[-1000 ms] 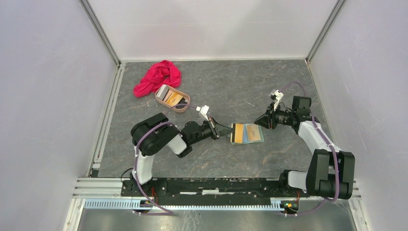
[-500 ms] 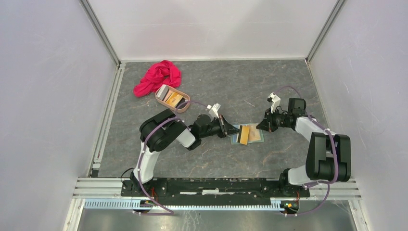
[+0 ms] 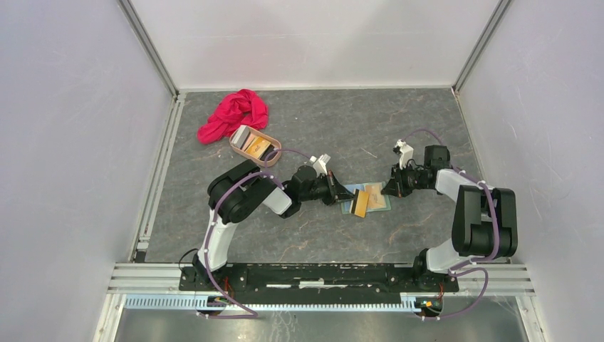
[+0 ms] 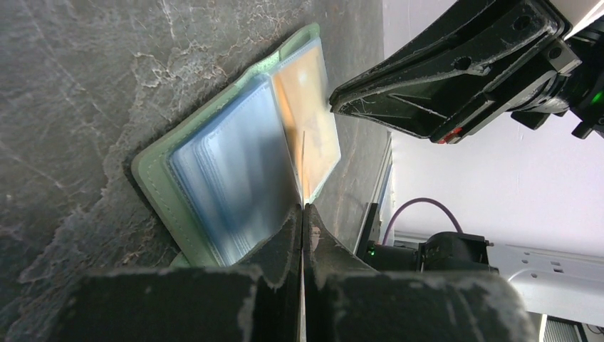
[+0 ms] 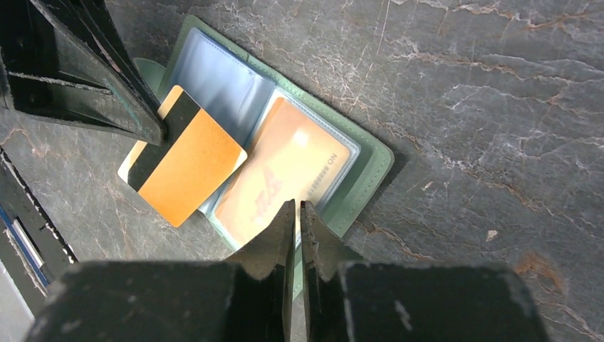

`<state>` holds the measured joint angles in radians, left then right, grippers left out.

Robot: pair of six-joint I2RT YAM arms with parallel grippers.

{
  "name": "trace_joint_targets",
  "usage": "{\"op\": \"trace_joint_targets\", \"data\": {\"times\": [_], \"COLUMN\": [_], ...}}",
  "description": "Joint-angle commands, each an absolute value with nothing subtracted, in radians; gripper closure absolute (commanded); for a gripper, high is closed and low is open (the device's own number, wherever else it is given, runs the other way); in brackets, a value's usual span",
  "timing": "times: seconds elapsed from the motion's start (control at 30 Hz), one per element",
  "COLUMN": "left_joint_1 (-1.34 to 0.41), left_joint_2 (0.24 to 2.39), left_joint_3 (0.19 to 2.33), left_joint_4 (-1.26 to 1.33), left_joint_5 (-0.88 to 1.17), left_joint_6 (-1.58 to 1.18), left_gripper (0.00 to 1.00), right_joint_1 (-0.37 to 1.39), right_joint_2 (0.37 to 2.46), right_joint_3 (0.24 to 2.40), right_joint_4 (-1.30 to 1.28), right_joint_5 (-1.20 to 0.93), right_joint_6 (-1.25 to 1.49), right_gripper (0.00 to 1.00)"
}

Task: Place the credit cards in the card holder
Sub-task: Insert the credit card into the card holder.

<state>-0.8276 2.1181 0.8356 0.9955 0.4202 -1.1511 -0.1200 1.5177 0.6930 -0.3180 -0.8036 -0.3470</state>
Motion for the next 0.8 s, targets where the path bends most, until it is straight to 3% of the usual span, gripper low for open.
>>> {"op": "trace_joint_targets", "data": {"times": [0.0,0.77], "left_joint_1": [-0.816,-0.806], "left_joint_2": [2.115,2.106], "left_joint_3": [0.867,0.894], "left_joint_4": [0.964,0.870], "left_joint_5": [0.442,0.427], "left_joint_6": [-1.122,-1.109], "left_gripper": [0.98,0.98], "right_joint_1": [-0.115,-0.103], "right_joint_2": [1.528,1.573], "right_joint_3": [0.732,0.750], "right_joint_4": [-0.320,-0.338], "right_joint_5": [-0.785,-0.748], "right_joint_6": [-0.369,-0.383], "right_gripper": [0.89,0.90]}}
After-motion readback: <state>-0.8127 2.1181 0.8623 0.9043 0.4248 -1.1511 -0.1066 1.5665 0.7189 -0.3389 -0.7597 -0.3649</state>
